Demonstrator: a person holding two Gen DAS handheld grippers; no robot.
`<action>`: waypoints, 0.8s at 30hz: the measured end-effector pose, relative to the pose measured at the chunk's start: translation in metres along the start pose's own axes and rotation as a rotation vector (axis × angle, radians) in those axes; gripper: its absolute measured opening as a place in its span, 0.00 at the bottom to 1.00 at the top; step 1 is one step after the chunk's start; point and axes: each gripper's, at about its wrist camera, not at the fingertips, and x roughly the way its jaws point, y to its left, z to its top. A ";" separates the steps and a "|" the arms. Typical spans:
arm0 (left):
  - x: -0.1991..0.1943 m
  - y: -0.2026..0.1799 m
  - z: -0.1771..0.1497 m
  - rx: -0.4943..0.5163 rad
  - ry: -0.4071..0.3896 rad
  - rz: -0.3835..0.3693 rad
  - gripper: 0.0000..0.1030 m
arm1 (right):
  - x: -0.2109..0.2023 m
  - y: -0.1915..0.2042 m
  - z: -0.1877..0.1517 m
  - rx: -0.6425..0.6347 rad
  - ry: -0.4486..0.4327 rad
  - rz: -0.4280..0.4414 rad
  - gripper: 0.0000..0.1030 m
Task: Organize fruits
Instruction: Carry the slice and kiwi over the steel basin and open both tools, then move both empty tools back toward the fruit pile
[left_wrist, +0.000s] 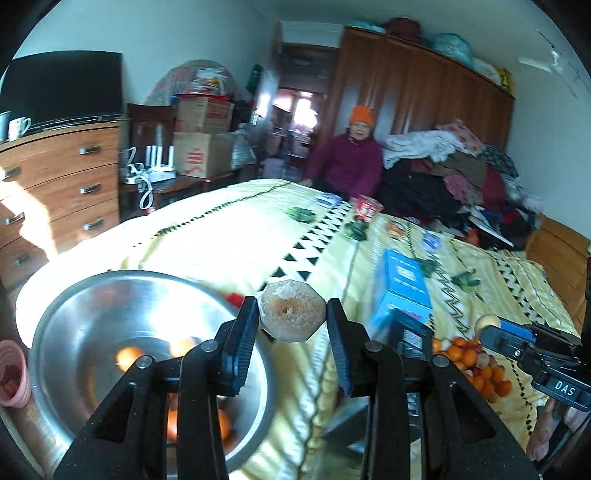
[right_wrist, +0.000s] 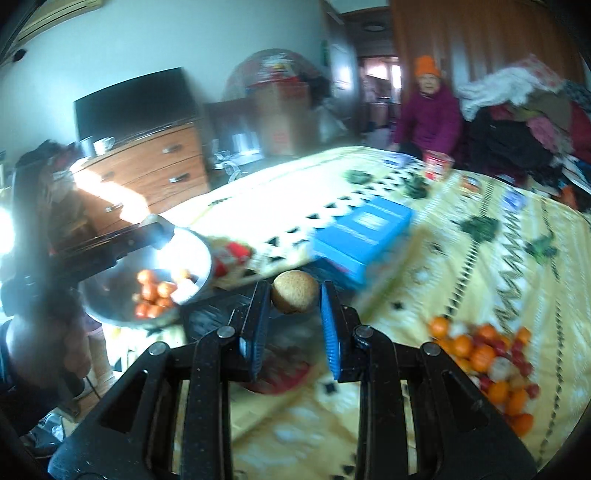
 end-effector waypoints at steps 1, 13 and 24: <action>-0.002 0.018 0.002 -0.022 -0.001 0.033 0.37 | 0.009 0.013 0.007 -0.008 0.009 0.036 0.27; 0.027 0.119 -0.035 -0.154 0.169 0.180 0.37 | 0.144 0.107 0.012 0.065 0.269 0.266 0.27; 0.036 0.132 -0.037 -0.170 0.188 0.211 0.69 | 0.163 0.141 0.013 0.034 0.319 0.273 0.47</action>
